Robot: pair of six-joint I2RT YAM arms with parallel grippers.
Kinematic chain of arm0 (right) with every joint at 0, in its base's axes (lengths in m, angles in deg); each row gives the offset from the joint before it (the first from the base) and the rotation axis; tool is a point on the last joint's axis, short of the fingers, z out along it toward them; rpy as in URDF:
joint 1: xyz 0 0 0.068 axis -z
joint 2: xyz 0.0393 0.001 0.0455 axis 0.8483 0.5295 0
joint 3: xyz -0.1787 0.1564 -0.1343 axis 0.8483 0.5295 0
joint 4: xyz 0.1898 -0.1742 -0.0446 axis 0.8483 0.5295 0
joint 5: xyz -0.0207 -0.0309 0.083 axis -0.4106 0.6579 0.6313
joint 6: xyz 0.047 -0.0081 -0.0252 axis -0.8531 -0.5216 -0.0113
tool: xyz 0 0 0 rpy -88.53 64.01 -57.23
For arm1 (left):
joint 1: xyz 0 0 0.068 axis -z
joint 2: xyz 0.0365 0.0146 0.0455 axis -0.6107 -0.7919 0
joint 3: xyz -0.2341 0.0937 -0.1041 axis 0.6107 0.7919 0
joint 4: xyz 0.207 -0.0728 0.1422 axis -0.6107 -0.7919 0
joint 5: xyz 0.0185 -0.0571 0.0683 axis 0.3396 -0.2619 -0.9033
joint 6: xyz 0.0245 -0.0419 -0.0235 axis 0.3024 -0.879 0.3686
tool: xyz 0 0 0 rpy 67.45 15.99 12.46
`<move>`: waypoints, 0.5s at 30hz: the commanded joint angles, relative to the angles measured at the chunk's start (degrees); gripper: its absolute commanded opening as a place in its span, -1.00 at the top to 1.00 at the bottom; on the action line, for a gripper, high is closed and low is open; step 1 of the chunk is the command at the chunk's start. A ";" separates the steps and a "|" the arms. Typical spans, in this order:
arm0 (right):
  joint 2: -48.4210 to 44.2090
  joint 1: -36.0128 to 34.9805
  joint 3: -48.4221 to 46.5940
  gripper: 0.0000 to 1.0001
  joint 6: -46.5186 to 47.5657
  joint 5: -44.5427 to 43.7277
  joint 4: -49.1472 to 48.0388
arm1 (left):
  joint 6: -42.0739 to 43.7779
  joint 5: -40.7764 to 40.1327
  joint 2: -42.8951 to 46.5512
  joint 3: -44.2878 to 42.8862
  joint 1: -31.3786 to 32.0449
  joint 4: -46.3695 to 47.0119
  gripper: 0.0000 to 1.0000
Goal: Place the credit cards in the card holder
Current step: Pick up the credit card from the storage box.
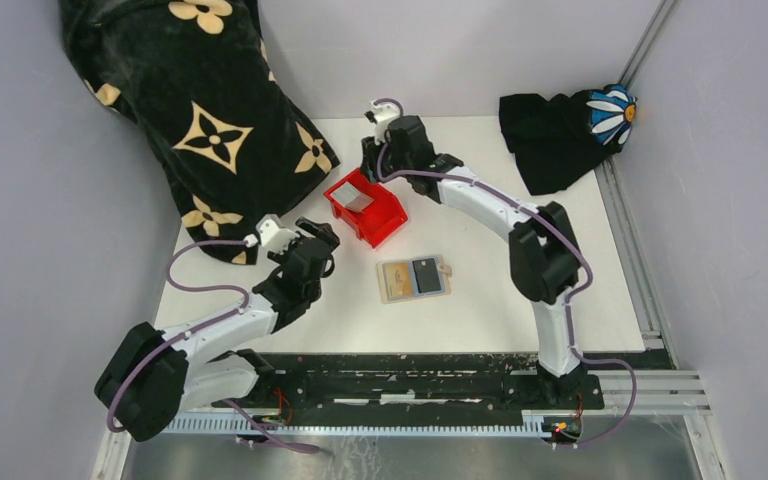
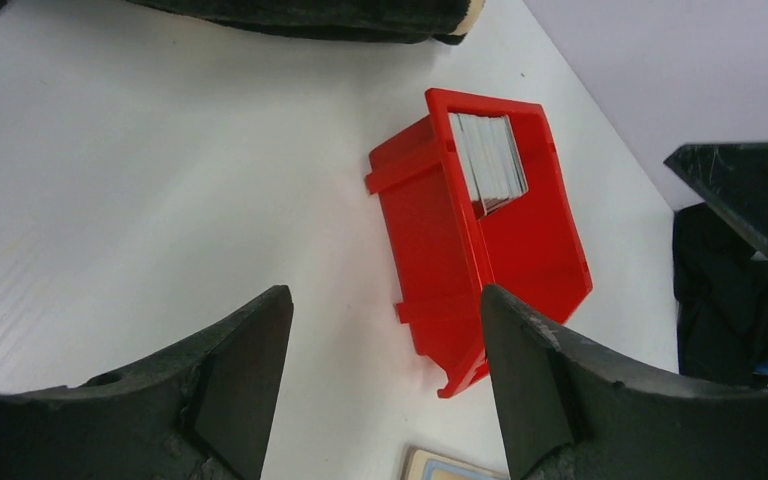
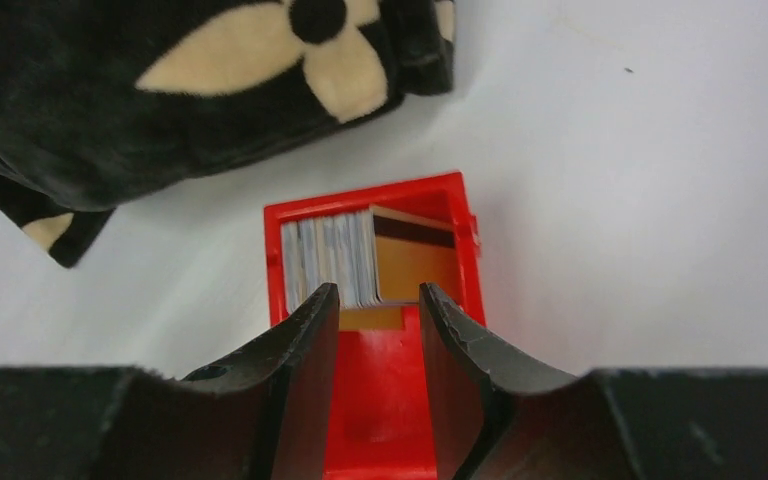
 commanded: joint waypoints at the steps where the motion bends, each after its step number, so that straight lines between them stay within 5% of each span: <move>1: 8.70 -0.56 -14.33 0.17 0.70 6.86 6.99 | -2.78 6.58 -3.26 2.13 -4.13 12.64 -0.46; 9: 21.16 -0.90 -31.49 0.17 1.06 9.04 16.37 | -7.55 14.63 -15.05 -0.89 -9.45 18.86 -0.36; 15: 24.74 -0.86 -35.49 0.15 1.08 8.77 19.35 | -8.91 18.40 -20.11 -2.70 -11.17 20.35 -0.36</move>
